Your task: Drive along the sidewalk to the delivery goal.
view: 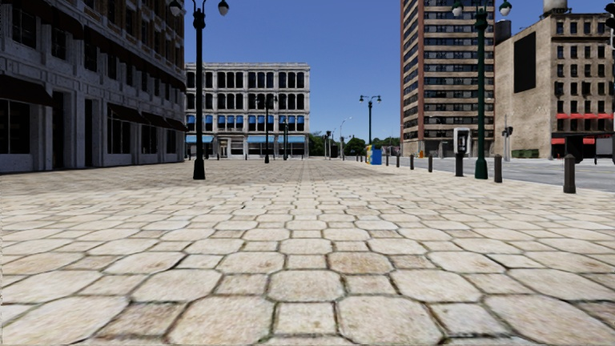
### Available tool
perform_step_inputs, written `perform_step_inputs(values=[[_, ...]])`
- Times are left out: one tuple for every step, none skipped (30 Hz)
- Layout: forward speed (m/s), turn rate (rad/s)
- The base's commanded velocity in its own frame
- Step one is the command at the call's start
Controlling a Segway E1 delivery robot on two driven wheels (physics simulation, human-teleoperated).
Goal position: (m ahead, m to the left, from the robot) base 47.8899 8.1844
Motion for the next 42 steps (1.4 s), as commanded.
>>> perform_step_inputs(values=[[2.00,0.00],[2.00,0.00],[2.00,0.00],[2.00,0.00],[2.00,0.00],[2.00,0.00],[2.00,0.00],[2.00,0.00],[2.00,0.00],[2.00,0.00],[2.00,0.00],[2.00,0.00],[2.00,0.00],[2.00,0.00],[2.00,0.00],[2.00,0.00],[2.00,0.00],[2.00,0.00],[2.00,0.00],[2.00,0.00],[2.00,0.00],[2.00,0.00],[2.00,0.00],[2.00,0.00],[2.00,0.00],[2.00,0.00],[2.00,0.00],[2.00,0.00],[2.00,0.00],[2.00,0.00],[2.00,0.00],[2.00,0.00],[2.00,0.00],[2.00,0.00],[2.00,0.00],[2.00,0.00],[2.00,0.00],[2.00,0.00],[2.00,0.00],[2.00,0.00],[2.00,0.00],[2.00,0.00]])
